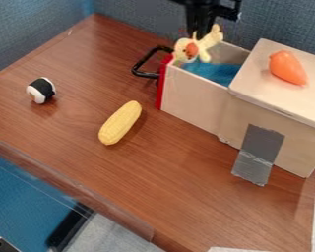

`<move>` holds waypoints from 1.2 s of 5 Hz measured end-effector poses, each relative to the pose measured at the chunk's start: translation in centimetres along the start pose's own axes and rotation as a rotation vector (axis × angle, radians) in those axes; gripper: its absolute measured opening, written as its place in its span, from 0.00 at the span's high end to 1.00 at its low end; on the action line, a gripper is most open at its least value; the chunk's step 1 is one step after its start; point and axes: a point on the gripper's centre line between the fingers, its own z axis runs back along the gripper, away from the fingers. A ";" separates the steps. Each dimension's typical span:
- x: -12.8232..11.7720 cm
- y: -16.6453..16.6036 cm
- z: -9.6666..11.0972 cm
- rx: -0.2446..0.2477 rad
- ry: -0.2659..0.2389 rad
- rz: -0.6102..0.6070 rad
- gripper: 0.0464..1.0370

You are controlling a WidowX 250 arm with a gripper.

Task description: Put the yelllow duck in the drawer

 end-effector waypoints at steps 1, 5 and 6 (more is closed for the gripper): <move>0.9 0.4 -1.8 0.016 0.030 0.023 1.00; -1.5 3.0 2.6 0.049 -0.030 0.050 0.24; -3.2 5.0 2.1 0.073 0.030 0.045 0.03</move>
